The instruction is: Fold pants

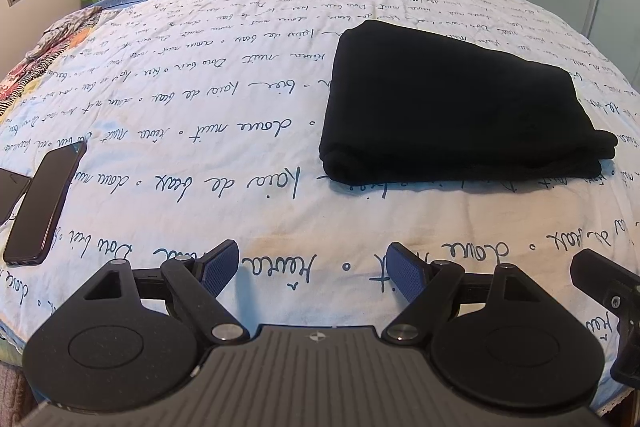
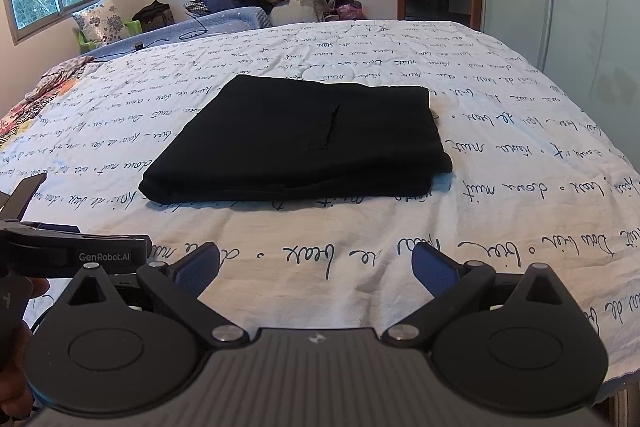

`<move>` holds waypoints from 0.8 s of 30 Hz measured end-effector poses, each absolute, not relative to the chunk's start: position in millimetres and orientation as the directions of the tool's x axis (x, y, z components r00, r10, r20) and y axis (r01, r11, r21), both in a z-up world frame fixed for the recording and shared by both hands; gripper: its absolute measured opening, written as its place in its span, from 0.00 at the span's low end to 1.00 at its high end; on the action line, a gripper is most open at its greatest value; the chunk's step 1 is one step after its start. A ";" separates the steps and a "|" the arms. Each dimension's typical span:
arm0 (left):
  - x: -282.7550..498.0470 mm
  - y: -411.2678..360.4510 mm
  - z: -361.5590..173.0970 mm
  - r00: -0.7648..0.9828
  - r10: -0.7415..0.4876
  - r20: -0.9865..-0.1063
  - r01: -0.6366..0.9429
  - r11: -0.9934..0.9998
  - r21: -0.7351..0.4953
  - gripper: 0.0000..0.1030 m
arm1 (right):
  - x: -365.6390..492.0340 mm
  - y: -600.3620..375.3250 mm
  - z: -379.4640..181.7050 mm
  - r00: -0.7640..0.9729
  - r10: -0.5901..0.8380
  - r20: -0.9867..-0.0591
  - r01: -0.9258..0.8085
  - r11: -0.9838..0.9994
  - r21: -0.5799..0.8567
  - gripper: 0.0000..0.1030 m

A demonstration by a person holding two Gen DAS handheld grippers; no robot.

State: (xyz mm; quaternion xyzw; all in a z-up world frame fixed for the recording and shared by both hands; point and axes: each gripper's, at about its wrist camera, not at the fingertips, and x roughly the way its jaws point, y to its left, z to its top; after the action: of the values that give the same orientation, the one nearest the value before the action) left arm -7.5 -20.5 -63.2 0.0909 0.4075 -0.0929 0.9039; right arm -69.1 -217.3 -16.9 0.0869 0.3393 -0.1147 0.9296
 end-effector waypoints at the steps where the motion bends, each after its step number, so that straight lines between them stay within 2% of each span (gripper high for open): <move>1: -7.3 -20.8 -63.1 0.651 -0.092 -0.754 0.241 0.966 0.089 0.81 | -69.4 -217.3 -16.6 0.744 -0.155 -0.650 0.273 0.958 0.084 1.00; 24: -10.3 -21.7 -62.3 0.650 -0.087 -0.755 0.240 0.966 0.096 0.82 | -70.6 -217.7 -16.2 0.751 -0.145 -0.644 0.268 0.959 0.097 1.00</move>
State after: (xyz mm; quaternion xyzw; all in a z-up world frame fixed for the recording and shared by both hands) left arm -10.3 -21.7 -62.3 0.0937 0.4083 -0.0903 0.9035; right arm -70.6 -217.7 -16.2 0.0918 0.3351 -0.1106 0.9312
